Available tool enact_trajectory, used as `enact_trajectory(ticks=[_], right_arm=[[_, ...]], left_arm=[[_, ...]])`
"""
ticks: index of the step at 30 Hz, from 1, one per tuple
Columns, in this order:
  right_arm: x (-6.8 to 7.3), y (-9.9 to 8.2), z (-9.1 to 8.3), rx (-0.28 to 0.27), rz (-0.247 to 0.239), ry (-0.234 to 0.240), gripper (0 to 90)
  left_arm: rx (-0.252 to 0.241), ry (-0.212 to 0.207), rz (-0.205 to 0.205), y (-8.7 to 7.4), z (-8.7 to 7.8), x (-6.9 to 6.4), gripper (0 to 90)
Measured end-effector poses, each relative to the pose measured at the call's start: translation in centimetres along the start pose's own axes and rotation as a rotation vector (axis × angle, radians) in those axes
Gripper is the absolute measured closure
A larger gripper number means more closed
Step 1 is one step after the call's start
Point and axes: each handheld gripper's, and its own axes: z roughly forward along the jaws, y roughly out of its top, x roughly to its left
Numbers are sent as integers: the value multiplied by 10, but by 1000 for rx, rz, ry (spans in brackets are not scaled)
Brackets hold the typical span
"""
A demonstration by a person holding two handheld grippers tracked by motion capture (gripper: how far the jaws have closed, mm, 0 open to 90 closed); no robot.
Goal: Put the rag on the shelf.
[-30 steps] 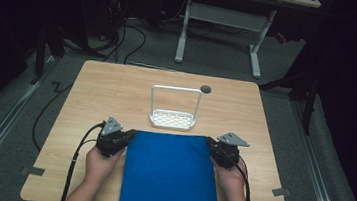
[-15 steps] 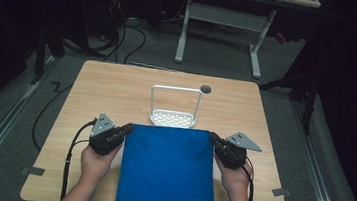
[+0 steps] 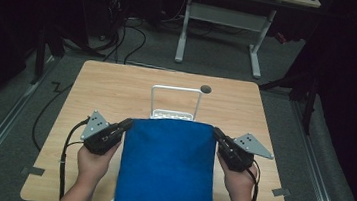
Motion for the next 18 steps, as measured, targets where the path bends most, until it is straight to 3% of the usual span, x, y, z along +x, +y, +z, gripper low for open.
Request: enact_trajectory(ticks=[8, 10, 18], right_arm=[[4, 21, -21, -89, -6, 16, 884], [7, 30, -29, -124, -19, 11, 884], [7, 53, -38, -182, -48, -2, 885]], left_arm=[[-81, -9, 7, 20, -16, -8, 880], [-97, -3, 21, 25, -19, -10, 881], [-143, -2, 70, 57, -21, -10, 881]])
